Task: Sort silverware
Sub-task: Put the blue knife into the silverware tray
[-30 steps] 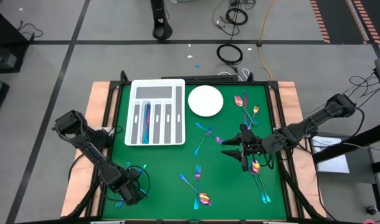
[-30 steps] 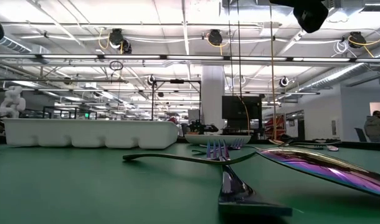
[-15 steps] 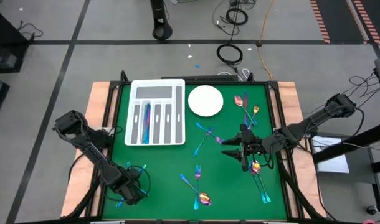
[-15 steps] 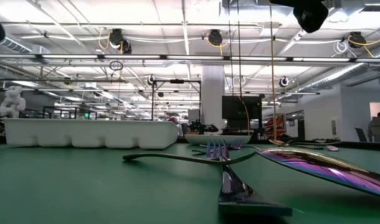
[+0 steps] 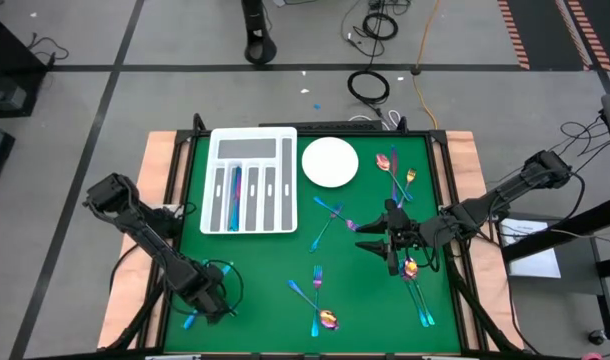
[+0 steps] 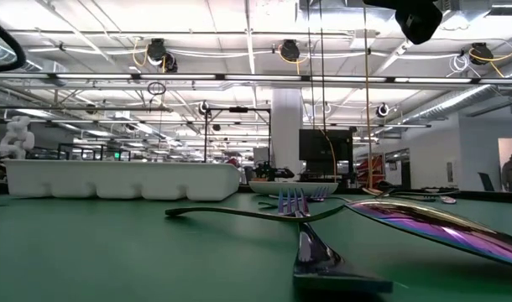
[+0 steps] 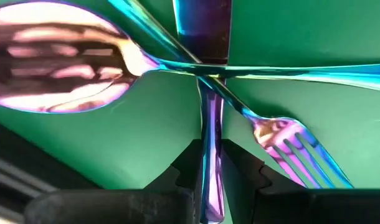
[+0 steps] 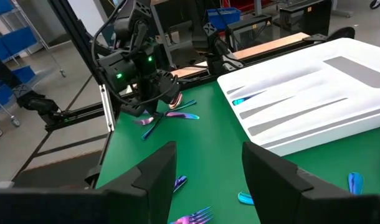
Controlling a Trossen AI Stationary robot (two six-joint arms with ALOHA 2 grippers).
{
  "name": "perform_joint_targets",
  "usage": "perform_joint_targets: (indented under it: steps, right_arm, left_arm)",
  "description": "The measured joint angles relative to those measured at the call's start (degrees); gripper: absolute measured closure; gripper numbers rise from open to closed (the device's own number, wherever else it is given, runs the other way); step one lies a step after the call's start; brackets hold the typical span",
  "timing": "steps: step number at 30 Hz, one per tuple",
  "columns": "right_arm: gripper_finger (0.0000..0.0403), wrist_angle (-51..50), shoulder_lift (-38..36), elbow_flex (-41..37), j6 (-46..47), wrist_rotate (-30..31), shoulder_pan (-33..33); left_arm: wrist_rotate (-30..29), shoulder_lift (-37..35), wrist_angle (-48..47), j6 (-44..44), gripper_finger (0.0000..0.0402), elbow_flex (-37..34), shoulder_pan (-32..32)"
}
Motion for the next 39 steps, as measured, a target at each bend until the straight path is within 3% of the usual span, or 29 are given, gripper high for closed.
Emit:
perform_joint_targets:
  steps: [20, 31, 35, 39]
  right_arm:
    - [0.0232, 0.08, -0.02, 0.0, -0.02, 0.0, 0.0]
    - [0.0232, 0.05, -0.02, 0.0, -0.46, -0.23, -0.02]
    - [0.0232, 0.04, -0.02, 0.0, -0.46, -0.22, -0.02]
    - [0.0232, 0.03, -0.02, 0.0, -0.46, -0.22, -0.01]
  left_arm:
    - [21.25, -0.93, -3.62, 14.94, 0.035, 0.22, 11.48]
    - [32.14, -0.98, -3.5, 19.02, 0.035, 0.33, 12.05]
    - [30.31, -0.98, -2.98, 22.35, 0.035, 0.85, 12.02]
    - [17.34, -1.02, -3.03, 25.78, 0.035, 2.33, 11.8]
